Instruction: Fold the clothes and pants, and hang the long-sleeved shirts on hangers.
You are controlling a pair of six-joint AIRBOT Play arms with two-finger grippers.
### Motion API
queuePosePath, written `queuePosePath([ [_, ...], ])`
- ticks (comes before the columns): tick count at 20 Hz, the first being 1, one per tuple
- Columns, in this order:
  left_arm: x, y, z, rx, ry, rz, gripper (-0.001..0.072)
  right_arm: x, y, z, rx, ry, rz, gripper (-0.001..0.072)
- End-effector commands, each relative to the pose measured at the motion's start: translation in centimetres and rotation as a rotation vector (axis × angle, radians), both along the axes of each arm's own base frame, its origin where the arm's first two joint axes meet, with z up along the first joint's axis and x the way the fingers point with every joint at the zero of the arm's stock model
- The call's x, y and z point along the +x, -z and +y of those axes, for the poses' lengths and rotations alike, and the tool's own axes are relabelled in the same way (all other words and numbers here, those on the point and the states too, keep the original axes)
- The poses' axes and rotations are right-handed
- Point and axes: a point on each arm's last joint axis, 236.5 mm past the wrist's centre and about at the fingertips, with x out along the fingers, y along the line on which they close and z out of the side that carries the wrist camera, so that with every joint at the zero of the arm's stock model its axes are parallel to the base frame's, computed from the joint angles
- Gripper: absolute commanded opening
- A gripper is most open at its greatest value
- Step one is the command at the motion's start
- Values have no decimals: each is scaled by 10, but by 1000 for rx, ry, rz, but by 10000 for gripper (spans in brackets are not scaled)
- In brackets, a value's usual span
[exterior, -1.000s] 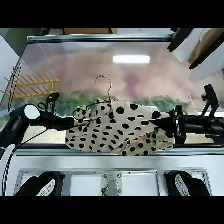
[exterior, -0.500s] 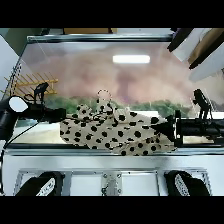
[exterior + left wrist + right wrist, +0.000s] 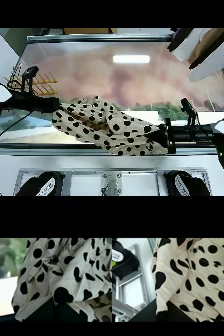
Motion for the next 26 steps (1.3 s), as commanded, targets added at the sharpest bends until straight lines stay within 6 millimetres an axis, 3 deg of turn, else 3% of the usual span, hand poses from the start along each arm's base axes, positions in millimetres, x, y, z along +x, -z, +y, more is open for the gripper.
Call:
queuePosePath([
  [1,0,-29,-2,-1,21,-31,8,-5,-2,19,64,-20,3,5],
  [3,1,-52,-10,3,48,-74,7,-1,-12,31,103,-17,-37,5],
  [6,5,-85,-31,17,120,-167,7,4,-46,47,256,-10,-79,5],
  [10,24,-110,-15,126,95,-293,10,2,-51,53,276,-18,-85,5],
  [11,25,-110,-10,132,82,-291,175,2,-51,53,276,-19,-85,5],
  [12,26,-109,-5,131,64,-286,579,2,-51,53,275,-19,-85,5],
  [13,26,-109,2,121,22,-274,680,2,-51,53,275,-18,-85,5],
  [15,18,-106,5,68,-7,-224,681,2,-51,53,275,-18,-85,5],
  [17,4,-96,-8,2,20,-158,681,2,-50,53,272,-18,-85,5],
  [21,-27,-51,-19,2,64,-34,681,3,-43,52,242,-17,-87,5],
  [26,-74,2,-19,5,97,199,681,2,-39,52,224,-22,-87,6],
])
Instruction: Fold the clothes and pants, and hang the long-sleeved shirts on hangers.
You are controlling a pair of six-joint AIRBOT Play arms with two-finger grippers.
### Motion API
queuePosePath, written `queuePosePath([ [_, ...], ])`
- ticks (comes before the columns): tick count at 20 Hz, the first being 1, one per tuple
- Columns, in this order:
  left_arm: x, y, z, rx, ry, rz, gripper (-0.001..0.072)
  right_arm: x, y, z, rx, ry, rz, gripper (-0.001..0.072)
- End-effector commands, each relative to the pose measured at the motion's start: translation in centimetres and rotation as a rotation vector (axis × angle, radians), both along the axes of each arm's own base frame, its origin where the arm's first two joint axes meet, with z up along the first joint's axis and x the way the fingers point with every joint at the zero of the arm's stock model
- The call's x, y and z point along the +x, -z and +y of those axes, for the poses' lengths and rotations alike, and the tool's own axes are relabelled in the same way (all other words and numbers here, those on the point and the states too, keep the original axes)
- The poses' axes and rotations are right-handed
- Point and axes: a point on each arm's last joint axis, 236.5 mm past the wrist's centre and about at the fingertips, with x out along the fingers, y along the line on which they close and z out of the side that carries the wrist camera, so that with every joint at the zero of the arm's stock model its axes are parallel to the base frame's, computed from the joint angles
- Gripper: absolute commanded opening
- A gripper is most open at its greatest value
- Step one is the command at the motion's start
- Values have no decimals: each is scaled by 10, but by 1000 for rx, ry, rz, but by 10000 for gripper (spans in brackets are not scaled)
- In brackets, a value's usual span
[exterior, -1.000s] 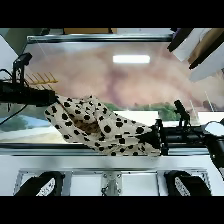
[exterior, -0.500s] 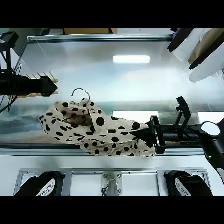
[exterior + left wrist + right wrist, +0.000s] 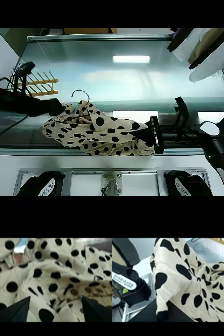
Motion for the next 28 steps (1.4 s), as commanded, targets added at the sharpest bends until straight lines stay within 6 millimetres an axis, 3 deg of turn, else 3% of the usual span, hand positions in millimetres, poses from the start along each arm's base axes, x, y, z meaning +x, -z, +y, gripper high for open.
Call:
queuePosePath([
  [1,-36,34,-1,6,35,188,681,-1,4,0,-15,-2,0,6],
  [5,-44,50,0,9,47,284,681,-1,4,0,-15,-2,0,6],
  [6,-45,51,0,10,48,293,639,-1,4,0,-15,-2,0,6],
  [9,-46,52,0,11,59,300,2,-1,4,0,-16,-2,0,6],
  [12,-35,38,0,15,80,237,8,-1,4,0,-15,-2,0,6],
  [16,-2,-18,-5,6,76,36,8,4,7,-1,-31,15,-31,5],
  [21,12,-85,-30,6,151,-179,7,11,13,-1,-47,28,-54,4],
  [24,11,-92,-13,117,140,-201,11,11,13,-2,-47,28,-62,5],
  [25,12,-86,-12,113,129,-185,211,11,13,-2,-48,28,-63,5],
  [26,12,-75,-9,108,110,-152,523,11,13,-2,-47,28,-62,5],
  [27,10,-57,-4,111,90,-100,619,10,12,-1,-47,27,-63,5],
  [28,7,-36,3,118,72,-38,620,10,12,-1,-47,27,-63,5],
])
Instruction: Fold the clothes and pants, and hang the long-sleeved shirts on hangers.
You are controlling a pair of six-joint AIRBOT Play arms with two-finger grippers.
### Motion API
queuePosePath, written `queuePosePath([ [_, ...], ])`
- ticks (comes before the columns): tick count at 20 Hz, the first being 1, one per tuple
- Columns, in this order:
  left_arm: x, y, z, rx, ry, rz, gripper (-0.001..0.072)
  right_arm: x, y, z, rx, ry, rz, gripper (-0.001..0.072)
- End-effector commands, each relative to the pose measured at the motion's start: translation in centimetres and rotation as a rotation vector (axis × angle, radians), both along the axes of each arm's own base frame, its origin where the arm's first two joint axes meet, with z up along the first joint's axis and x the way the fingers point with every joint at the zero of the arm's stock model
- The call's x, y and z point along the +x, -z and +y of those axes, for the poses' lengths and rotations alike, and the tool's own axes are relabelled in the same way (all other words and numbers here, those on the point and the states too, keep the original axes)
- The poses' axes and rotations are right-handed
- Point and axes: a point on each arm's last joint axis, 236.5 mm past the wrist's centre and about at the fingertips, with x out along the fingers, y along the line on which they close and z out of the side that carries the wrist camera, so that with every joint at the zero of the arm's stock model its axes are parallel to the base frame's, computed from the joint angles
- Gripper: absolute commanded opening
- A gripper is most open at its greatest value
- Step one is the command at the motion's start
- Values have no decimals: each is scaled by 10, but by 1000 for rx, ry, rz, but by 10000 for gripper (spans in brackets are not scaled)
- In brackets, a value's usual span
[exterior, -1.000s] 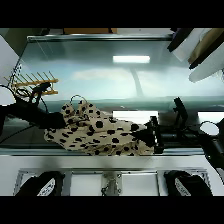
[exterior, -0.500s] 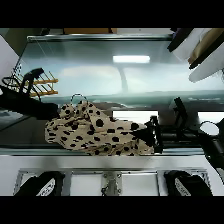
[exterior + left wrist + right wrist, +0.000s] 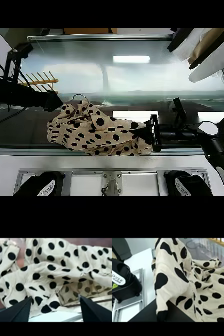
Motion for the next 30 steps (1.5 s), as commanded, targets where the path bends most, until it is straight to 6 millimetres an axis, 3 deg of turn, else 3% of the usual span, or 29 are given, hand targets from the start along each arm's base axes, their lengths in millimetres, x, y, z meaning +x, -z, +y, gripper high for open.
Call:
queuePosePath([
  [1,-8,53,22,35,-78,162,620,0,0,0,-1,0,-4,5],
  [3,-21,91,31,15,-115,319,620,0,0,0,-1,-1,-4,5],
  [5,-29,107,14,-103,-105,456,620,0,0,0,-1,-1,-3,5],
  [9,-20,111,1,-173,-60,600,621,0,0,0,-2,-1,-3,6],
  [15,2,98,-24,-150,76,533,620,0,1,0,-2,-1,-3,6],
  [17,-1,99,-30,-138,107,532,620,0,1,0,-2,-1,-3,6],
  [21,-1,112,-8,22,86,527,621,0,1,0,-2,-1,-2,6],
  [26,-9,114,-22,26,131,537,620,0,1,0,-2,-2,-2,6],
  [30,-41,140,-15,38,126,649,620,0,1,0,-2,-1,-2,7],
])
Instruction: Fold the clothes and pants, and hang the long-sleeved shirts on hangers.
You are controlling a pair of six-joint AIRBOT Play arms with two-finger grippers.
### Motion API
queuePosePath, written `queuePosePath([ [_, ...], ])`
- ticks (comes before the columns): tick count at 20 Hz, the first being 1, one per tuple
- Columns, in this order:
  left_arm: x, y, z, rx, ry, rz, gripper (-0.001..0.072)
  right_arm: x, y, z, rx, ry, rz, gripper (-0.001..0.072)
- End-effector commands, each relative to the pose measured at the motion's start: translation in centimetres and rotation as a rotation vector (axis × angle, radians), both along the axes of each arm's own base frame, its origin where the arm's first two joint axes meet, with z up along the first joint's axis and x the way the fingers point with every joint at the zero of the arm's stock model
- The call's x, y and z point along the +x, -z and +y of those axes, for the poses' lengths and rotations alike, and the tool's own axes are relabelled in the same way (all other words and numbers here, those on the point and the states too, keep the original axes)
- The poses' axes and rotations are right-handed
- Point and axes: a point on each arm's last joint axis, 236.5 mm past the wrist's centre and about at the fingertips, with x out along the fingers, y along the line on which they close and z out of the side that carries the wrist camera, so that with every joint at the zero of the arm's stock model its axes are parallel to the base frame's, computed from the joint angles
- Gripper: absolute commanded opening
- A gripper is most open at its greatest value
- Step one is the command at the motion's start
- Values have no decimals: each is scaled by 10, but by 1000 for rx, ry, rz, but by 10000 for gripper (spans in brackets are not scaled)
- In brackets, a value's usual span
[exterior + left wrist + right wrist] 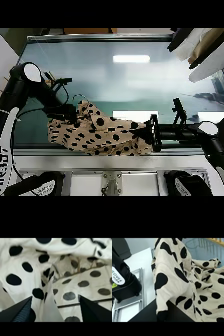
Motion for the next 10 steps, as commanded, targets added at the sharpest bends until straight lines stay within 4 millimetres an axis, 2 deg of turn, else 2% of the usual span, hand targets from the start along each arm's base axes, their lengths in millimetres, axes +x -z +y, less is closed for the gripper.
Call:
queuePosePath([
  [1,-24,19,8,20,-8,79,620,0,0,0,0,0,2,7],
  [5,-24,21,17,22,-49,90,617,0,0,0,0,0,2,7],
  [7,-24,21,17,22,-49,90,340,0,0,0,1,1,2,7],
  [8,-25,21,17,21,-49,91,299,0,0,0,1,0,2,7],
  [10,-24,20,17,19,-43,88,7,0,0,0,1,0,2,7],
])
